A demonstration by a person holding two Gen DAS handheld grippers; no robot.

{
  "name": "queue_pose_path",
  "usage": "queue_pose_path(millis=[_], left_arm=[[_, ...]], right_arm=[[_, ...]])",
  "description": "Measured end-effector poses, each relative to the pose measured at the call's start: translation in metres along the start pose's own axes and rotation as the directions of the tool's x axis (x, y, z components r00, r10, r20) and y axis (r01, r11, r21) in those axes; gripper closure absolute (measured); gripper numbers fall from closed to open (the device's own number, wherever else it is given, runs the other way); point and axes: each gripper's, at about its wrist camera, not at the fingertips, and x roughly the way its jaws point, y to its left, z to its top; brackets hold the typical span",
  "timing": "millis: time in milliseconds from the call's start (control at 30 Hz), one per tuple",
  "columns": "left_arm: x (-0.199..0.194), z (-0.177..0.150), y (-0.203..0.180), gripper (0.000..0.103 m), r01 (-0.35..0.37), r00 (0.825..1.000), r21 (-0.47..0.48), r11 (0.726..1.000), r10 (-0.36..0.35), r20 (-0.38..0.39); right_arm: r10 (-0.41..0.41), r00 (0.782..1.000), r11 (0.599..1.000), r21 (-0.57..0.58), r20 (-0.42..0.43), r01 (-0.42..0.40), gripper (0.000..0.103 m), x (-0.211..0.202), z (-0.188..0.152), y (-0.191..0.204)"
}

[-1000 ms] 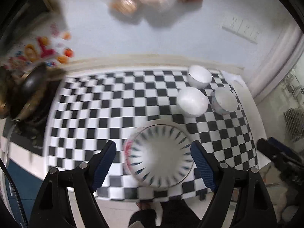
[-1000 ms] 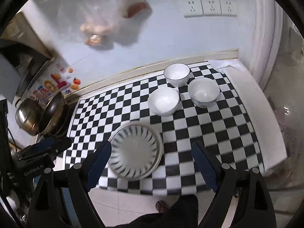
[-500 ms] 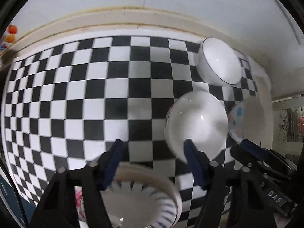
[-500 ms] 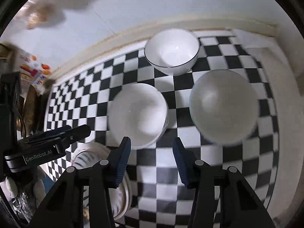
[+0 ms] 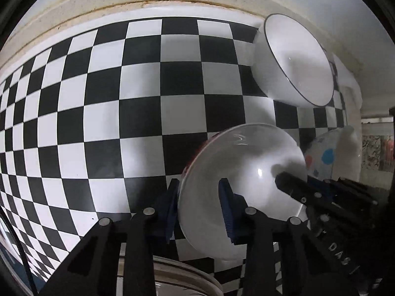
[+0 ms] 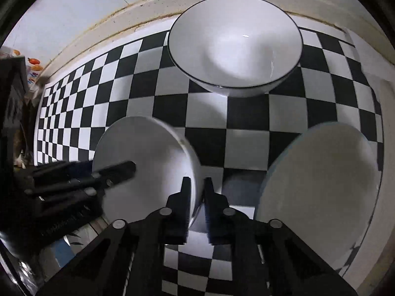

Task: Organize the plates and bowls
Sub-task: 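Lift the red-flower-rim bowl with both tools toward the dotted bowl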

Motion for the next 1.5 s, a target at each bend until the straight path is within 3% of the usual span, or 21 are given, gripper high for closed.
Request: queue_pose_path(millis=[367,600,833,1067,1500], left_arm=[[-0.031,-0.019,-0.015,0.074,-0.036,0.998,0.033,0.999,0.034,0.050],[-0.061,-0.042,-0.041,0.074,-0.009,0.997,0.094,0.996,0.002,0.079],[-0.076,-0.066,-0.062,0.074,0.011,0.995,0.163,0.987,-0.027,0.097],[-0.068,-0.105,-0.090,0.074,0.023,0.997,0.223,0.975,-0.038,0.065],[-0.015,-0.133,-0.108,0.074,0.013,1.000,0.248,0.969,-0.005,-0.029]], right_arm=[[0.049,0.999,0.999,0.019,-0.003,-0.049,0.094,-0.011,-0.014,0.001],[0.091,0.995,0.995,0.047,0.043,-0.093,0.094,-0.052,-0.046,-0.004],[0.077,0.993,0.995,0.058,0.090,-0.083,0.094,-0.098,-0.098,-0.019],[0.090,0.992,0.988,0.117,0.088,-0.100,0.094,-0.114,-0.151,-0.052],[0.109,0.994,0.974,0.201,0.006,-0.108,0.094,-0.070,-0.198,-0.089]])
